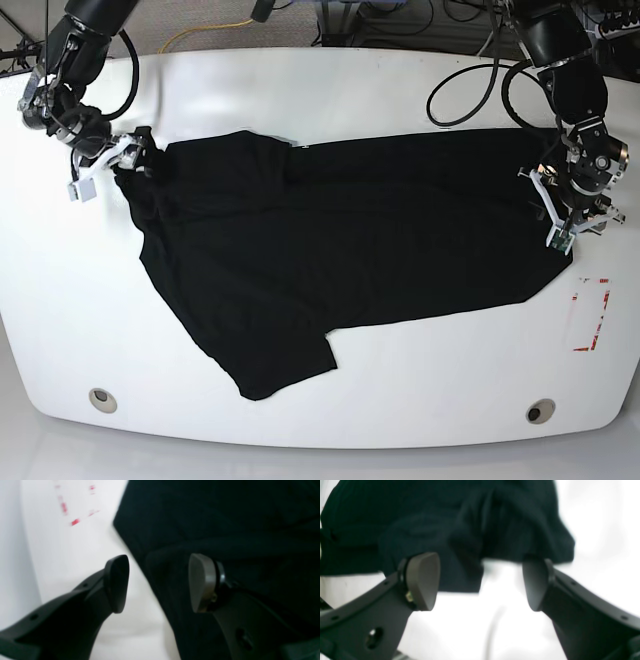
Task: Fold the T-shirt properly
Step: 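Regrasp the shirt's edge with both grippers a little further in, then drag the shirt edge back with both grippers to straighten it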
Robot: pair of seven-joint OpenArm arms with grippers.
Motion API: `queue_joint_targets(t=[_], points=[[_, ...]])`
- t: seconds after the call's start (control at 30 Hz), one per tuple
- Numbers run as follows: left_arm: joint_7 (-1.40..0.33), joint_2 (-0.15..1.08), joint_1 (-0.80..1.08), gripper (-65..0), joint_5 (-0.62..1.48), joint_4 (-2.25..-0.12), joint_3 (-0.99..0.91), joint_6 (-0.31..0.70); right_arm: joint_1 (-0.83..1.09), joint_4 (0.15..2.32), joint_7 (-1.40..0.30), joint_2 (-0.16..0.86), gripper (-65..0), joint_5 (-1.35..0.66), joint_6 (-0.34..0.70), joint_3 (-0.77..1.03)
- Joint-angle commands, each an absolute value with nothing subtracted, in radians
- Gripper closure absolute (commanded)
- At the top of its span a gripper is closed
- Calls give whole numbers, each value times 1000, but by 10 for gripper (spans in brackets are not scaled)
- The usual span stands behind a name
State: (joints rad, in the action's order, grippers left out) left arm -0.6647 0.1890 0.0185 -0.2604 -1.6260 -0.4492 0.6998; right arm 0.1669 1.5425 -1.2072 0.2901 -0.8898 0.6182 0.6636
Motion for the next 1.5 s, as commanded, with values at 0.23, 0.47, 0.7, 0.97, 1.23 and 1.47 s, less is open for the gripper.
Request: queue_joint_targets(t=[0.23,0.47,0.7,0.97,1.23,1.47], points=[[-651,156,101,-351,-245,-1655,-449,698,268,1658,-1188,229,-495,-943,621,667],[-651,150,120,-350,-245,-1632,-450,698,197,1570,-1188,188,-495,-874,624,659],[-651,148,139,-350,-245,-1632,-449,698,147,1535,-1188,185,-495,-874,625,641],[-651,148,151,-350,-248,-1612,-449,698,136,1538,-1188,170,-390,-878,621,561],[-650,156,154,-232,-248,-1564,-450,698,153,1590,-1221,154,0,-880,619,561],[-650,156,156,-232,-248,-1567,-450,698,189,1793,-1290,148,-35,-881,625,562]])
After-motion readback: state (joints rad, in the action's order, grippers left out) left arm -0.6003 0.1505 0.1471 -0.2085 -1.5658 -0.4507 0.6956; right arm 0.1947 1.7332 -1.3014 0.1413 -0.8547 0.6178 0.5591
